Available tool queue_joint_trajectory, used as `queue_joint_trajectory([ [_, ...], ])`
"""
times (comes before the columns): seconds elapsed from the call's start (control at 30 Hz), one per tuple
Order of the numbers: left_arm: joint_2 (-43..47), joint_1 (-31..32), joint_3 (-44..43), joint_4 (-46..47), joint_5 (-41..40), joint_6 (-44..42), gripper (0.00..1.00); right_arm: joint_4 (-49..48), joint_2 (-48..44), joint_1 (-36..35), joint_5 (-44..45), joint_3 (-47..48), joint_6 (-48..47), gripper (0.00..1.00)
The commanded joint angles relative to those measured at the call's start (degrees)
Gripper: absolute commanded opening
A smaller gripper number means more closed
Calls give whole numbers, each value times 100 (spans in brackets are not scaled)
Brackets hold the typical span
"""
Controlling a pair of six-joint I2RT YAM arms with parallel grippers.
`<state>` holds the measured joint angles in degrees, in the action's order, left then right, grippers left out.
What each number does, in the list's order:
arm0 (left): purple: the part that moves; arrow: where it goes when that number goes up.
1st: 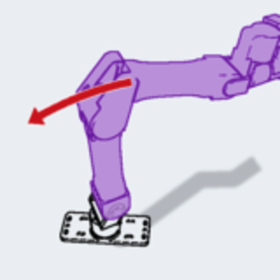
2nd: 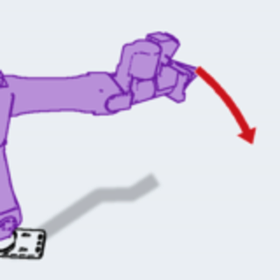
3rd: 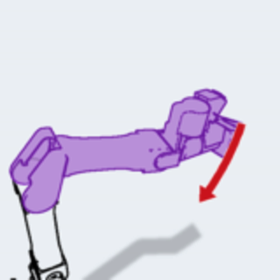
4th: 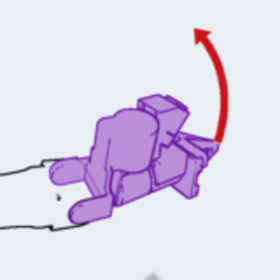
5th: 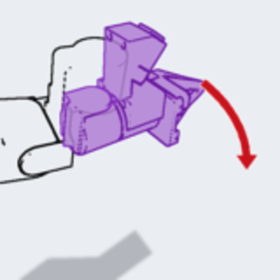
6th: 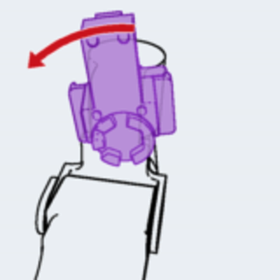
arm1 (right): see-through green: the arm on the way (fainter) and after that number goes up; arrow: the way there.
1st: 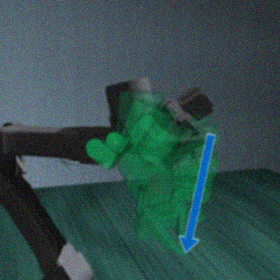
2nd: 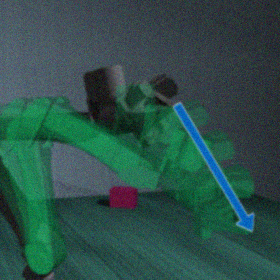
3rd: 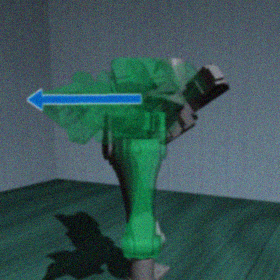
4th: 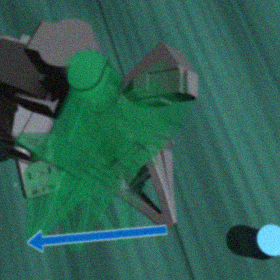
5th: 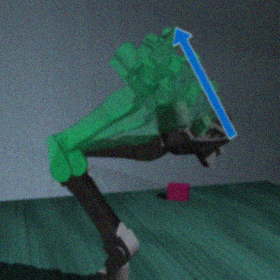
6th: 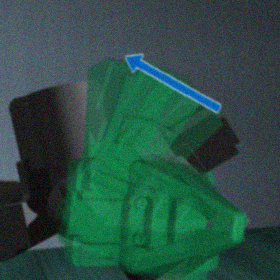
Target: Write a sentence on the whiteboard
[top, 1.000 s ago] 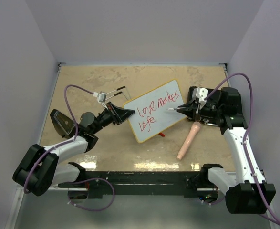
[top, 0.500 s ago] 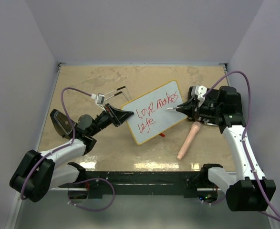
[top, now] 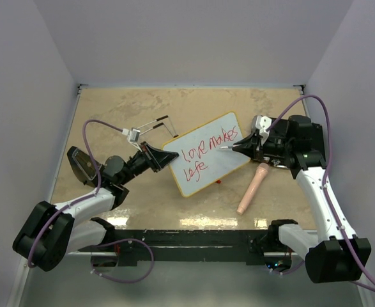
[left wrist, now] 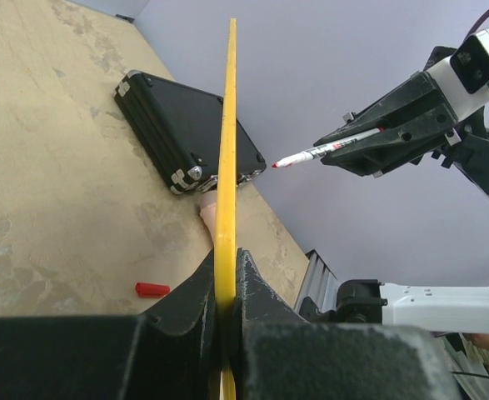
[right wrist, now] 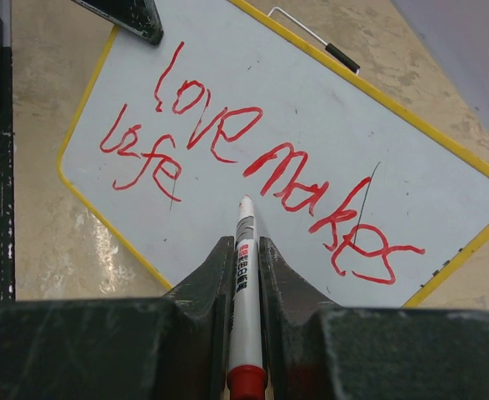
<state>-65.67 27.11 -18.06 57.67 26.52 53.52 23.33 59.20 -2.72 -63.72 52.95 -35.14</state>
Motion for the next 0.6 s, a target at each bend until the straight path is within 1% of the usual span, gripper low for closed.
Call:
queue_joint_trajectory([
  [0.0, 177, -4, -13, 913, -103, 221, 0, 101, -22, -27, 88, 31, -134, 0],
  [0.57, 177, -4, 5, 957, -112, 256, 0, 223, -40, -62, 79, 75, -256, 0],
])
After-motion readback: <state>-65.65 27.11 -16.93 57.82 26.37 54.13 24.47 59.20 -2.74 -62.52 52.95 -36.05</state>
